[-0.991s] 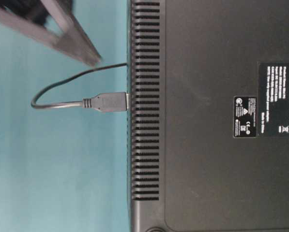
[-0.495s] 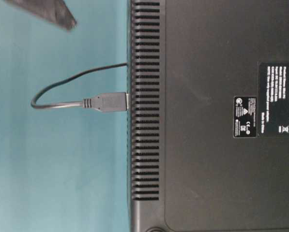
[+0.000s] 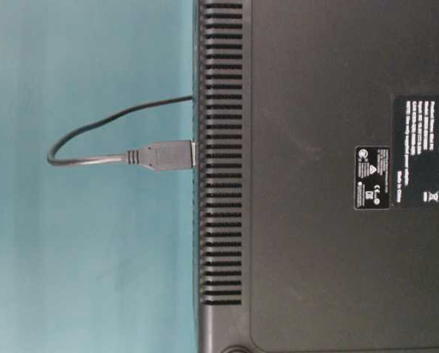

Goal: Insert the USB into the PC box with both arms.

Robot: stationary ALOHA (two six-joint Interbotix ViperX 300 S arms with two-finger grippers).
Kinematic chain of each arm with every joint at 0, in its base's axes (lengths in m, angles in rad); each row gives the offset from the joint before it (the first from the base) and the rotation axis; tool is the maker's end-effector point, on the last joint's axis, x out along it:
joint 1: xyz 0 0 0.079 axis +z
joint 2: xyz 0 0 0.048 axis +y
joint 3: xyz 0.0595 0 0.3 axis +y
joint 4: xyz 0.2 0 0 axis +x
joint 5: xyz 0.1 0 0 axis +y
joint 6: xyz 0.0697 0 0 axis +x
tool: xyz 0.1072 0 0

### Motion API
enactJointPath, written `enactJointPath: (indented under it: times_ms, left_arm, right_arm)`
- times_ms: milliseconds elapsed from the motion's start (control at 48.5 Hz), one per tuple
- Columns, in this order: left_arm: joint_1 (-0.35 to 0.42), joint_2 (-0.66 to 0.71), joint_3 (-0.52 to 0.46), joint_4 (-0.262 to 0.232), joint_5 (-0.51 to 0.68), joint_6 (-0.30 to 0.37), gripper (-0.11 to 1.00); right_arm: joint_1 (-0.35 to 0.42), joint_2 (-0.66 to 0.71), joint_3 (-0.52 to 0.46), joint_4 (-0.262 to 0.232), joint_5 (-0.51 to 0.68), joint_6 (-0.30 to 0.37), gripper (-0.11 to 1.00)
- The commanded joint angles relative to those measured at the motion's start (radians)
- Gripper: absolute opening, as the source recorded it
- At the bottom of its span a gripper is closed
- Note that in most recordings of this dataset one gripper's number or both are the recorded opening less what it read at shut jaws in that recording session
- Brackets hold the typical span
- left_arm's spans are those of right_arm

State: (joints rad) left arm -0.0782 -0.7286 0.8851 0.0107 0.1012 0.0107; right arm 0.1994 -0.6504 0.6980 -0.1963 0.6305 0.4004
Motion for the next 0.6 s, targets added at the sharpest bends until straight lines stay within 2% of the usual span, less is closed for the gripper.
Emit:
enactJointPath:
  times_ms: [0, 227, 495, 578]
  left_arm:
    - [-0.003, 0.002, -0.023, 0.003, -0.012, 0.002, 0.00]
    - [-0.003, 0.014, -0.017, 0.003, -0.012, 0.000, 0.00]
    - [-0.003, 0.021, -0.003, 0.003, -0.015, 0.003, 0.00]
    - [-0.003, 0.018, 0.015, 0.003, -0.048, 0.015, 0.00]
  right_arm:
    - [0.002, -0.023, -0.003, -0.003, -0.008, 0.005, 0.65]
    - [0.003, -0.044, 0.021, -0.005, -0.032, 0.005, 0.65]
    - [0.003, -0.080, 0.069, -0.005, -0.130, 0.005, 0.65]
    - [0.003, -0.098, 0.087, -0.006, -0.161, 0.003, 0.65]
